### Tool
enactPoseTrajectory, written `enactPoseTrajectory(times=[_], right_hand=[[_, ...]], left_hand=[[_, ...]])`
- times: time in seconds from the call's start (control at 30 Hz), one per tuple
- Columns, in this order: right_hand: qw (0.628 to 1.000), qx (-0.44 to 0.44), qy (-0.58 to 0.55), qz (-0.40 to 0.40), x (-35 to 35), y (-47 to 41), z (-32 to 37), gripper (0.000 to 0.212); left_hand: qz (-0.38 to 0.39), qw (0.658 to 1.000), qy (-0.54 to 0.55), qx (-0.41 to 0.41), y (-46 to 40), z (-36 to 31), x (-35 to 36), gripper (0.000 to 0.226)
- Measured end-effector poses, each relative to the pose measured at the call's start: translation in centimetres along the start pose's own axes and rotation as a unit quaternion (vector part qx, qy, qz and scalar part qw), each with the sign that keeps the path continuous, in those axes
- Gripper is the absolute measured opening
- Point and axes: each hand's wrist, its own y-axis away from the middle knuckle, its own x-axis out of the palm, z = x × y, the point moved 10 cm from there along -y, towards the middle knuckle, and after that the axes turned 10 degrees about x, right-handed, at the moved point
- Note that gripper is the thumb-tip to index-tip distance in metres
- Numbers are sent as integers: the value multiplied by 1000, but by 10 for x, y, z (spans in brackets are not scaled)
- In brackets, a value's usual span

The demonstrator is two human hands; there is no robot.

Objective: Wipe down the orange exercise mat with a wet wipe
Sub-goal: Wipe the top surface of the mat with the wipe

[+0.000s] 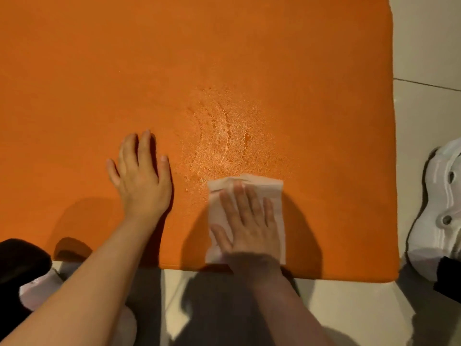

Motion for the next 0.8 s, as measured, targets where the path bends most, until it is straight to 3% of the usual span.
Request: enactPoseTrajectory(times=[0.13, 0.2, 0.27, 0.4, 0.53, 0.67, 0.8], right_hand=[[971, 237, -35, 11, -22, -21, -118, 65], [946, 320, -52, -1, -25, -25, -130, 68], [953, 298, -53, -9, -22, -34, -89, 68], [999, 32, -24, -13, -10, -39, 54, 63], [996, -87, -32, 3, -4, -47, 75, 62], [998, 51, -24, -31, -30, -100, -38, 61], [979, 202, -15, -7, -44, -128, -124, 72]], left_hand=[[0, 998, -59, 7, 1, 0, 10, 51], [-1, 998, -67, 7, -1, 0, 10, 49], [6, 997, -70, 8, -5, 0, 10, 49], [15, 998, -66, -12, -5, 2, 11, 54], [9, 997, -73, -17, -1, 4, 11, 54], [6, 997, -74, -14, -1, 1, 8, 51], [10, 997, -80, -20, -3, 1, 8, 51]])
